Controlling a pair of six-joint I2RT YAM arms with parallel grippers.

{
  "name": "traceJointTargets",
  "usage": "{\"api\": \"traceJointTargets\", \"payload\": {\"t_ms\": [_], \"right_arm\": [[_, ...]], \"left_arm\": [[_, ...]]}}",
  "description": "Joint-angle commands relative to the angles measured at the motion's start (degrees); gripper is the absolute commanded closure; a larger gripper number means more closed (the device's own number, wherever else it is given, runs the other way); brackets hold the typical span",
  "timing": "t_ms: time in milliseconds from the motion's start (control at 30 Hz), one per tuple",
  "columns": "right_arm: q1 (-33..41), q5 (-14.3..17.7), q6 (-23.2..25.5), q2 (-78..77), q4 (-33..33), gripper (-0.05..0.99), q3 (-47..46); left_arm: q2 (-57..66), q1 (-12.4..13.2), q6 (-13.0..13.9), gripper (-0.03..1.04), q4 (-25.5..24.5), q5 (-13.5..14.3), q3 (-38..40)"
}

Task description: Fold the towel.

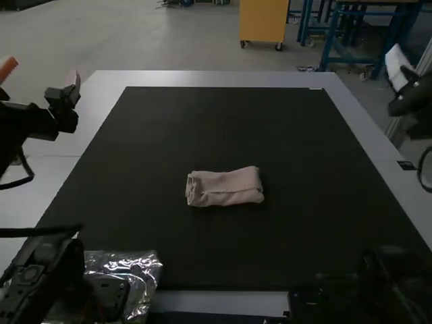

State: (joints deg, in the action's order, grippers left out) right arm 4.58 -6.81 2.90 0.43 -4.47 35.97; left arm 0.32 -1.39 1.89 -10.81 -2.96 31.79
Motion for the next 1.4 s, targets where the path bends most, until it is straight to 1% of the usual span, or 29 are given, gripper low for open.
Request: {"api": "traceJointTargets", "payload": {"t_ms": [0,67,100,133,167,200,233,300,333,400,433,533,567,600,633,667,700,767,833,900,1033,1367], "right_arm": [[-0.54,13.40,-8.35,-0.16,9.74,0.01,-11.53],[-0.54,13.31,-9.40,-0.16,15.63,0.01,-17.95],[-0.54,12.79,-9.93,-0.16,17.57,0.01,-20.85],[-0.54,12.70,-10.28,-0.25,19.94,0.01,-24.10],[-0.54,13.31,-10.63,-0.25,23.28,0.01,-27.18],[-0.54,13.84,-11.25,-0.25,25.39,0.01,-29.99],[-0.62,15.51,-12.12,-0.25,26.97,0.01,-32.19],[-0.62,20.26,-14.59,-0.16,29.78,0.01,-35.61],[-0.62,21.84,-14.94,-0.25,29.34,0.01,-36.05],[-0.80,22.37,-13.27,-0.25,24.07,0.01,-35.97],[-0.89,22.37,-13.09,-0.25,22.40,0.01,-35.97],[-0.98,22.01,-13.00,-0.25,15.90,0.01,-35.97],[-0.89,21.49,-13.36,-0.25,13.08,0.01,-35.97],[-0.89,21.31,-13.53,-0.25,10.80,0.01,-35.97],[-0.89,20.87,-13.88,-0.25,8.86,0.01,-35.97],[-0.89,20.43,-14.15,-0.25,7.46,0.01,-35.97],[-0.89,19.64,-14.23,-0.25,7.28,0.01,-35.97],[-0.89,17.00,-14.23,-0.25,6.49,0.01,-35.97],[-0.80,12.17,-14.23,-0.25,5.52,0.01,-35.97],[-0.80,8.83,-14.23,-0.25,4.91,0.01,-35.97],[-0.80,4.00,-14.41,-0.25,3.59,0.01,-35.97],[-0.54,3.91,-14.67,-0.25,3.50,0.01,-35.97]], "left_arm": [[-0.32,0.33,6.11,0.04,7.29,0.06,-7.62],[-0.32,0.33,5.67,0.04,15.99,-3.10,-12.98],[-0.32,0.33,5.32,0.04,19.07,-2.49,-15.36],[-0.32,0.51,4.61,0.04,21.53,-0.64,-17.64],[-0.32,0.60,4.09,0.04,23.73,0.59,-19.75],[-0.32,0.60,3.56,0.04,25.05,0.68,-21.60],[-0.32,0.60,3.47,0.04,26.19,0.85,-23.35],[-0.32,0.68,3.12,0.04,27.60,1.03,-25.90],[-0.32,0.68,2.68,0.04,28.47,1.56,-26.87],[-0.32,0.60,2.33,0.04,29.09,3.14,-28.28],[-0.32,0.68,2.33,0.04,28.91,4.10,-28.98],[-0.32,0.68,2.06,0.04,25.84,5.51,-31.53],[-0.32,0.77,1.98,0.04,23.46,7.27,-31.88],[-0.32,0.60,0.57,0.04,20.65,8.94,-31.88],[-0.32,0.51,-3.38,0.04,17.58,8.67,-31.79],[-0.32,0.42,-5.23,0.04,14.59,8.41,-31.79],[-0.32,0.33,-5.32,0.04,12.74,8.24,-31.79],[-0.32,0.42,-5.58,0.04,12.04,8.24,-31.79],[-0.32,0.60,-5.58,0.04,11.86,8.24,-31.88],[-0.32,0.60,-5.67,0.04,11.86,8.24,-31.88],[-0.32,0.60,-5.67,0.04,11.86,8.24,-31.88],[-0.32,0.60,-5.67,0.04,11.86,8.24,-31.88]]}}
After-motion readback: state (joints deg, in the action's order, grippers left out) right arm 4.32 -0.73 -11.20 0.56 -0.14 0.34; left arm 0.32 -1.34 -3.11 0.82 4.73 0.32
